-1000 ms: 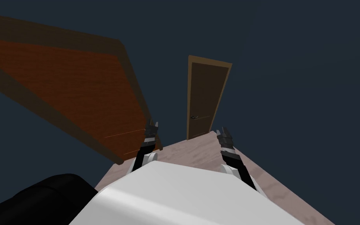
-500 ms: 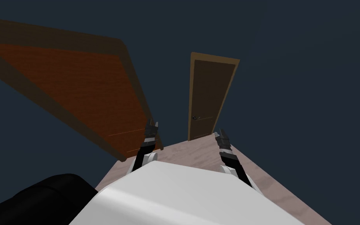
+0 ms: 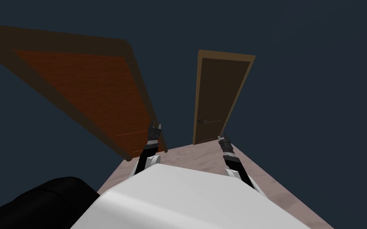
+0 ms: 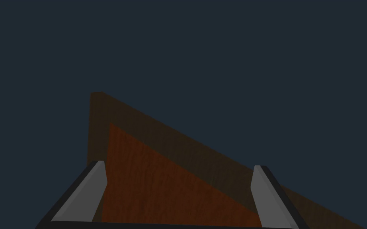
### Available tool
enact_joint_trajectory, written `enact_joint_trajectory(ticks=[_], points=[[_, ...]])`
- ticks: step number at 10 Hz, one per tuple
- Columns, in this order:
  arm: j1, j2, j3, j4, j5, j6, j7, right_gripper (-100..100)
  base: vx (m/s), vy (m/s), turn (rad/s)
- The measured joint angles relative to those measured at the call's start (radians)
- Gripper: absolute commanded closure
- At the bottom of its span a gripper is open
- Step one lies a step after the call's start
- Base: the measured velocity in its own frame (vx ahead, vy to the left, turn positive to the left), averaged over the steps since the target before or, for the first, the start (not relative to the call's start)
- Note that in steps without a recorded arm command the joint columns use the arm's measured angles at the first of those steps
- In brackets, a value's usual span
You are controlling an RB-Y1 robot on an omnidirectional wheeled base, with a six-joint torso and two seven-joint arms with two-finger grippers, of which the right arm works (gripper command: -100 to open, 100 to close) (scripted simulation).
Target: Pull the door open
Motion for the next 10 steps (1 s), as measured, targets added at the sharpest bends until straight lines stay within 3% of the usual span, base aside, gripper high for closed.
enact_joint_trajectory(ticks=[3,10], points=[[-0.035,-0.037,0.007,0.098,-0.002,-0.031,-0.028,-100,0.071,-0.036,0.137],[-0.090,-0.093,0.021,0.279,-0.005,-0.073,-0.073,-100,0.056,-0.032,0.110]])
